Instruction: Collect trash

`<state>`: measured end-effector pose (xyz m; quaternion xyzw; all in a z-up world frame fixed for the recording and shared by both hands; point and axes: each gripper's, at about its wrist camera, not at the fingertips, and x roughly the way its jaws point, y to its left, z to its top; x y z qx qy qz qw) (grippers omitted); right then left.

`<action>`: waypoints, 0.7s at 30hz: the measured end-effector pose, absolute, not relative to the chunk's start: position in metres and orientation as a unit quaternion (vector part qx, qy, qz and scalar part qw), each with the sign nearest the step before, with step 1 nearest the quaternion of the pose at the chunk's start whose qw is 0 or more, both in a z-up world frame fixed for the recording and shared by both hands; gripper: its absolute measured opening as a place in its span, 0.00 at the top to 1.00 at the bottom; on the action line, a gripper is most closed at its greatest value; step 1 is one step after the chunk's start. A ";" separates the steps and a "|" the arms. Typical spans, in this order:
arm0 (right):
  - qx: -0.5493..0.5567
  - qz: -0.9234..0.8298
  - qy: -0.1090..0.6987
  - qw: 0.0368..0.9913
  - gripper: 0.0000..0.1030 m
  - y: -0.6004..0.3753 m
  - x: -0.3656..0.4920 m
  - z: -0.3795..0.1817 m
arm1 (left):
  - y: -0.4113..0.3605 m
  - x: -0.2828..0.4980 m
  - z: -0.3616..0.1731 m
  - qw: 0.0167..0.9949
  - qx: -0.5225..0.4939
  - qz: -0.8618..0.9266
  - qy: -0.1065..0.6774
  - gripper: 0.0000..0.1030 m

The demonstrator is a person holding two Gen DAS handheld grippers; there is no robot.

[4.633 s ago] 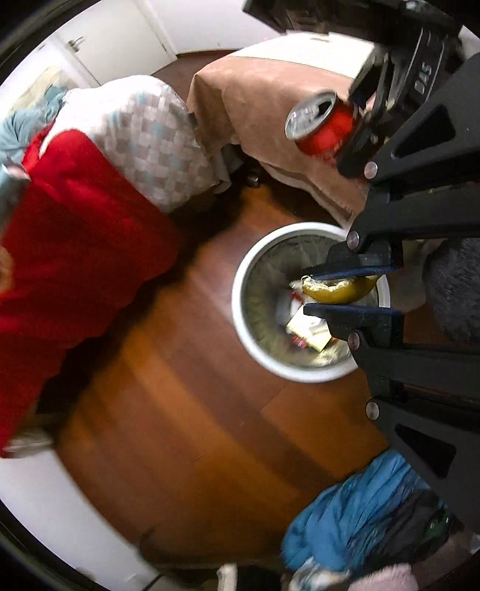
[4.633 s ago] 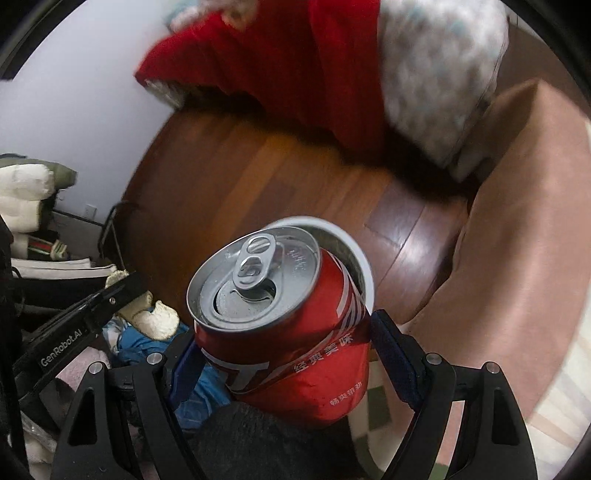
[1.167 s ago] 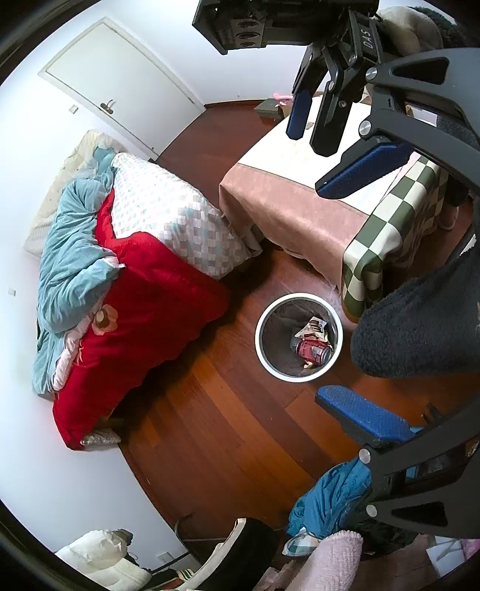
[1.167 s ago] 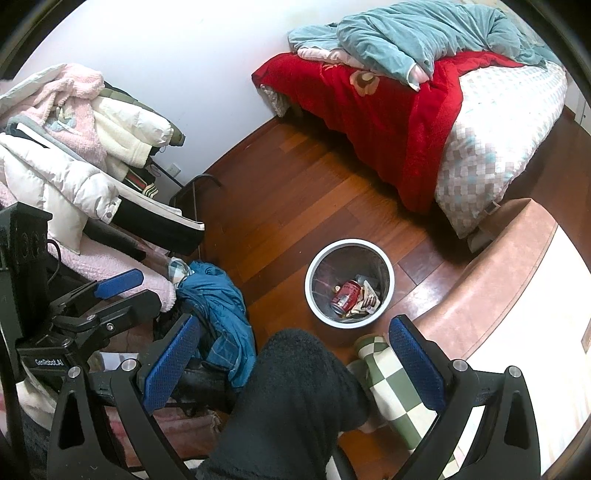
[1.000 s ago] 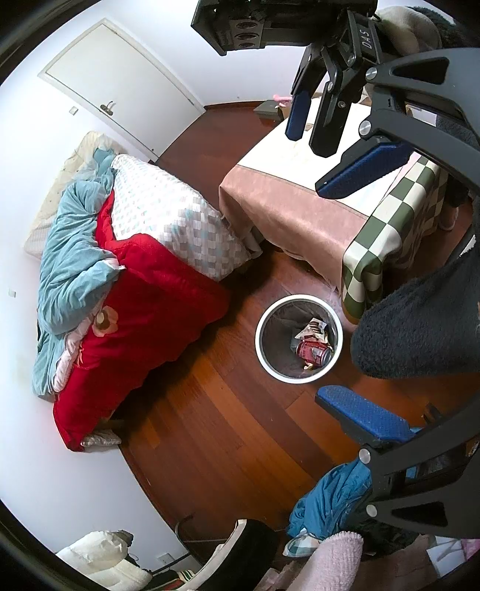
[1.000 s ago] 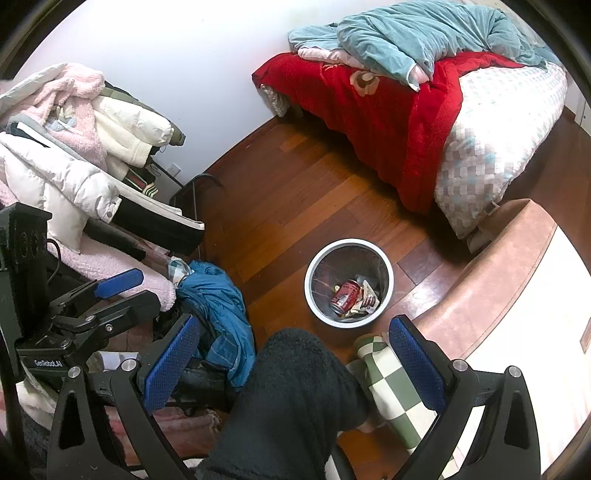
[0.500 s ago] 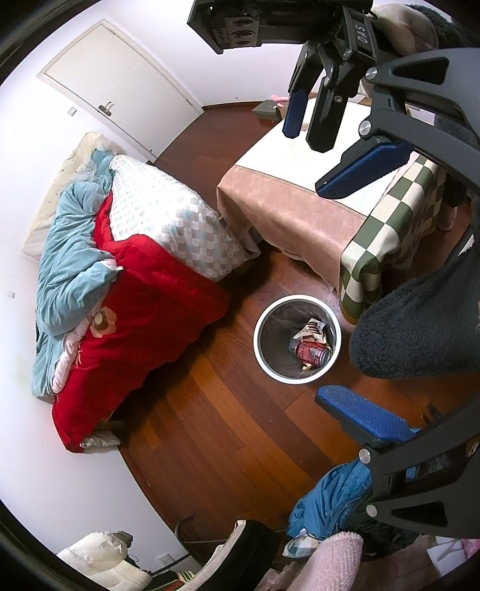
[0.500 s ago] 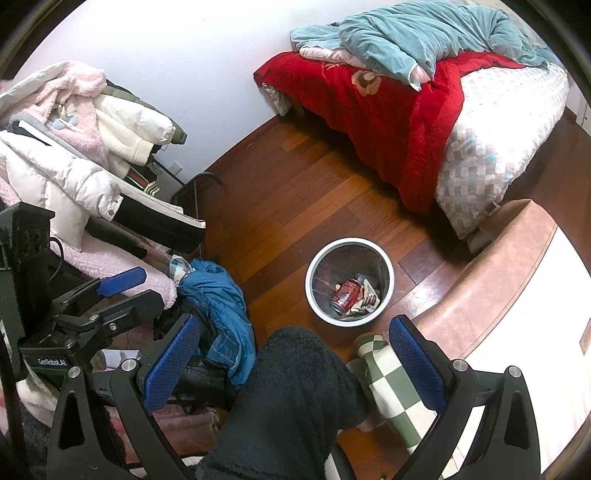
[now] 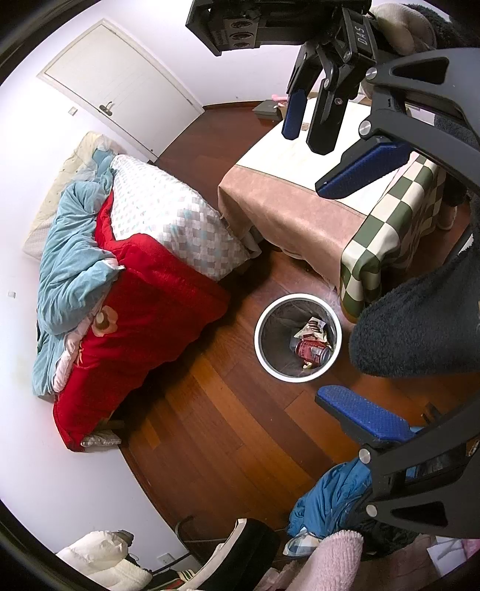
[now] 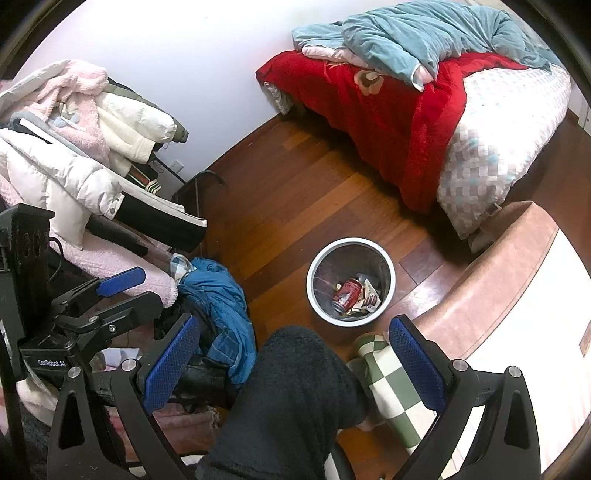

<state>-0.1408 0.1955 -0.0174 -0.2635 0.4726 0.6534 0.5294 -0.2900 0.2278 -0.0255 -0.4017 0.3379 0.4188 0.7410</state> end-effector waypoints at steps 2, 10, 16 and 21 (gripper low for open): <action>-0.264 0.653 0.473 0.529 0.00 0.197 -0.141 -0.018 | 0.228 -0.290 -0.025 0.742 -0.402 0.418 0.338 0.00; -0.263 0.653 0.473 0.530 0.00 0.198 -0.143 -0.017 | 0.227 -0.290 -0.026 0.741 -0.402 0.419 0.337 0.00; -0.262 0.652 0.474 0.530 0.00 0.198 -0.143 -0.017 | 0.230 -0.291 -0.025 0.741 -0.401 0.419 0.340 0.00; -0.262 0.653 0.474 0.530 0.00 0.198 -0.145 -0.016 | 0.232 -0.294 -0.023 0.741 -0.402 0.421 0.336 0.00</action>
